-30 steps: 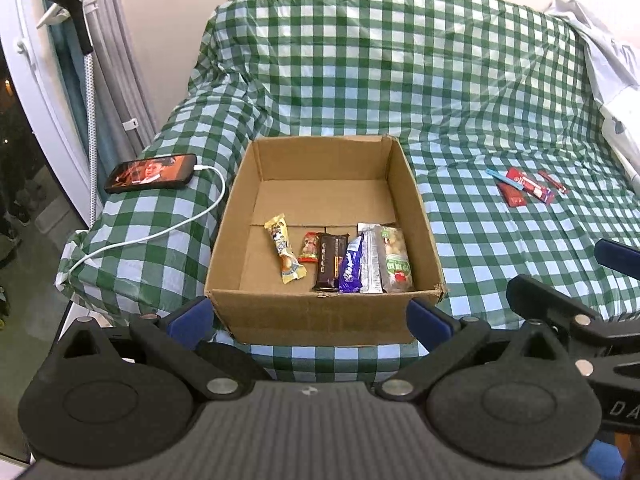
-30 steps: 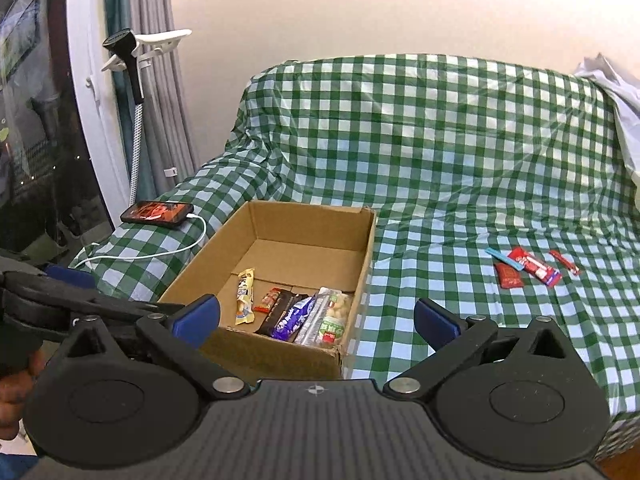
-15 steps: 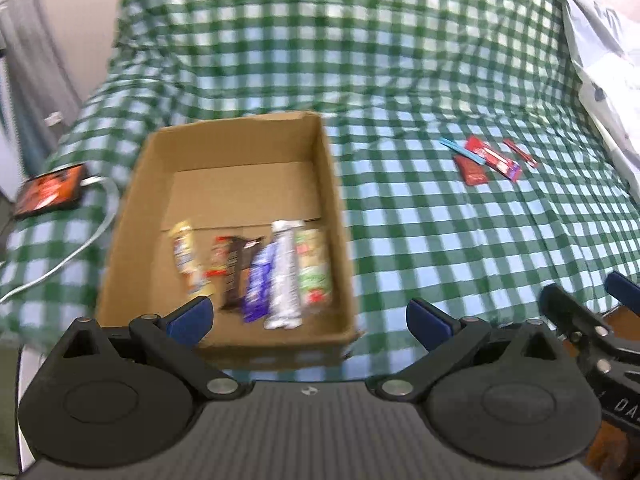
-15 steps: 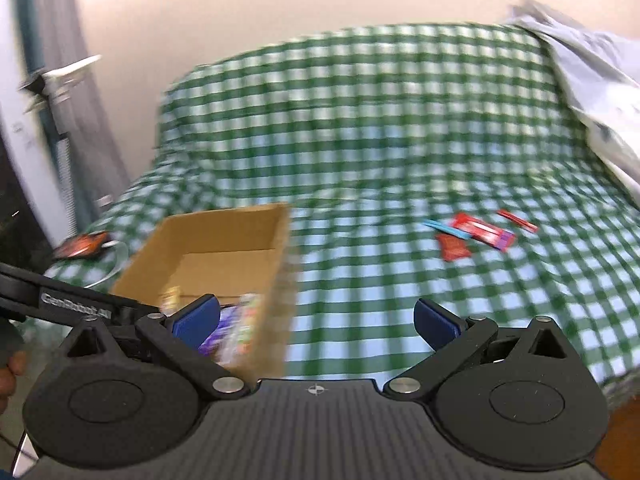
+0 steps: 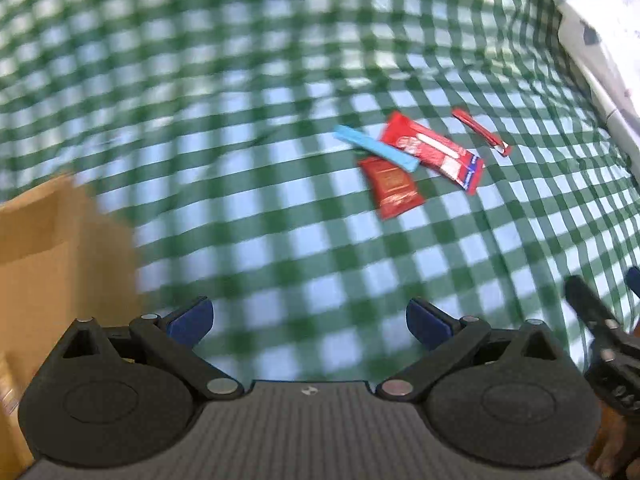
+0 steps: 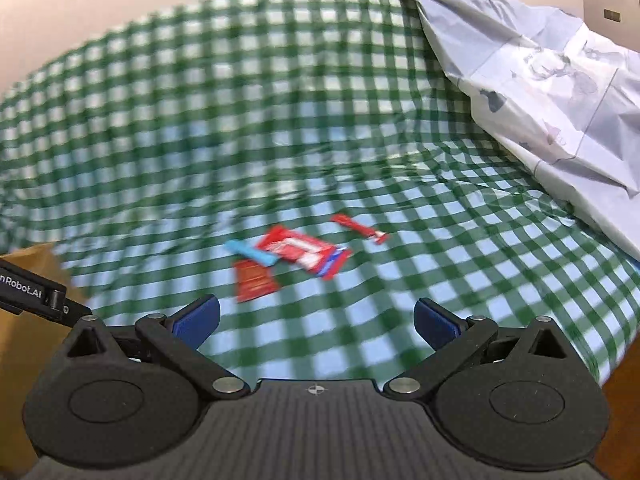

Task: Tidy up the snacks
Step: 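Grasp the red square candy pack with left tool while right tool grasps red spicy strip pack, then carry the red candy pack and red strip pack over the box with both tools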

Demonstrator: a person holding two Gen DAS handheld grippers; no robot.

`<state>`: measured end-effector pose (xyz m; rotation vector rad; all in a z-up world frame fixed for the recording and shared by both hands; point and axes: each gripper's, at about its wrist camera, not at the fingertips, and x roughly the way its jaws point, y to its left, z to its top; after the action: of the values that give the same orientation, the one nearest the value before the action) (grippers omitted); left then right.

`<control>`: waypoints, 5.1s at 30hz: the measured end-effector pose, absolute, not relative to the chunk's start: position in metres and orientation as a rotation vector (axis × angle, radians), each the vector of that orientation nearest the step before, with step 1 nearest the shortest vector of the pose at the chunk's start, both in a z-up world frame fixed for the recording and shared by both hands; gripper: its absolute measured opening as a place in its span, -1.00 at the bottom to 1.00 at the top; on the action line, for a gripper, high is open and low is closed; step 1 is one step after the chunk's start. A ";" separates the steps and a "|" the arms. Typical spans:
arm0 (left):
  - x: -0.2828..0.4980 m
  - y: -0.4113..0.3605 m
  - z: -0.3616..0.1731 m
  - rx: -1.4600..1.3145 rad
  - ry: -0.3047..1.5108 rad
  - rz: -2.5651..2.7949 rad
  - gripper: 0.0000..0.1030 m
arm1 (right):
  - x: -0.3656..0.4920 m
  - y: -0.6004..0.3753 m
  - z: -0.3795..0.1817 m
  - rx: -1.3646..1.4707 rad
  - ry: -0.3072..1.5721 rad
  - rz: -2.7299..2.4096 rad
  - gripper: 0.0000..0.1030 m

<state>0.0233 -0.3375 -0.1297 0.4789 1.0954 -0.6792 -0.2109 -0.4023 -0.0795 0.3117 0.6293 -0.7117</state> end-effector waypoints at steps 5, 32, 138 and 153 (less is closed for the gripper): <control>0.068 -0.422 -0.197 0.448 1.191 -0.709 0.99 | -0.157 -0.481 -0.141 0.250 0.709 -0.667 0.98; 0.062 -0.423 -0.237 0.557 1.158 -0.727 -0.16 | -0.078 -0.504 -0.200 0.084 0.805 -0.315 -0.33; 0.000 0.076 -0.026 0.106 0.913 -0.427 -0.15 | -0.135 -0.059 0.014 0.096 0.766 -0.100 -0.33; 0.082 0.044 -0.077 0.181 0.980 -0.404 -0.14 | -0.047 -0.090 -0.035 0.176 0.835 -0.081 -0.33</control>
<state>0.0825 0.0435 -0.0769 0.1814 0.9796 -0.4045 -0.0466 -0.0904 -0.0354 0.1763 0.8354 -0.0810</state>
